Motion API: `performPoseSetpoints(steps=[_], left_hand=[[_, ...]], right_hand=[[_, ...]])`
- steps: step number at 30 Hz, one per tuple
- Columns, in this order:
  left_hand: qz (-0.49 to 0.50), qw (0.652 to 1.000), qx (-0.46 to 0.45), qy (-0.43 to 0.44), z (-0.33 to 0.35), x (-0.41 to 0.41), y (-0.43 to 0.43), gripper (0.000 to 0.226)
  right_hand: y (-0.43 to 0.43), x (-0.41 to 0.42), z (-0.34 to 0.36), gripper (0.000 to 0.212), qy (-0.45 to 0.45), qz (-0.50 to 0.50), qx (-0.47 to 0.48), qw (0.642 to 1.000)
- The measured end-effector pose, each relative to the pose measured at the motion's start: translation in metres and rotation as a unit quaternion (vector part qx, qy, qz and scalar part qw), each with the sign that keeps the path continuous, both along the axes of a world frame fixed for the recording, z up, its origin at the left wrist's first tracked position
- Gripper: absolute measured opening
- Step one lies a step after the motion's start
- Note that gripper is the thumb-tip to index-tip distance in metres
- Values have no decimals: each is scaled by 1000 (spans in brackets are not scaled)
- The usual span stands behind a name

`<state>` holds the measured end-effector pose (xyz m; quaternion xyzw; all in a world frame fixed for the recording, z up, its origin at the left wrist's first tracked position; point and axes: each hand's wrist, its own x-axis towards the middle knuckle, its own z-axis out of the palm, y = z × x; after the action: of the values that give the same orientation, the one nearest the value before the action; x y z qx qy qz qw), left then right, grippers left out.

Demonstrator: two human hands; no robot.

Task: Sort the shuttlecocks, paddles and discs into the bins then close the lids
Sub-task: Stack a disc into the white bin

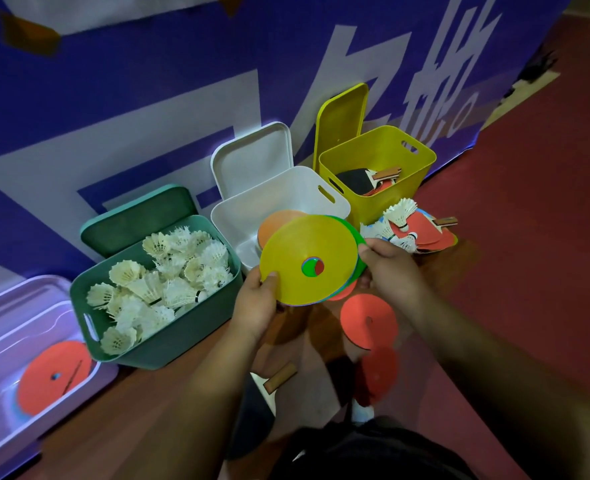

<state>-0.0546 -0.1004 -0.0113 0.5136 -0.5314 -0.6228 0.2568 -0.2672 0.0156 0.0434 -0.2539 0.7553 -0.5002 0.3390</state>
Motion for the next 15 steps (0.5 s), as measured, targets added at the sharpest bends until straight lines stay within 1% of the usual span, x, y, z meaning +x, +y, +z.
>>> performPoseSetpoints(steps=[2,5,8,11,13,15], left_hand=[[-9,1000,-26,-12,-1,-1,0,30],[-22,999,-29,-14,-5,-10,2,41],[-21,999,-31,-11,-8,-25,7,38],[-6,998,-56,-32,-15,-42,7,39],[22,997,-68,-35,-17,-56,7,39],[48,996,-73,-30,-16,-70,7,35]], right_hand=[[0,-2,-7,20,-28,-8,-1,1000],[1,-9,-21,19,-45,2,2,999],[1,-20,-29,14,-47,2,16,999],[-6,-40,-35,15,-58,13,24,998],[-14,-54,-37,21,-62,35,33,997],[-23,-67,-32,33,-49,47,47,997]])
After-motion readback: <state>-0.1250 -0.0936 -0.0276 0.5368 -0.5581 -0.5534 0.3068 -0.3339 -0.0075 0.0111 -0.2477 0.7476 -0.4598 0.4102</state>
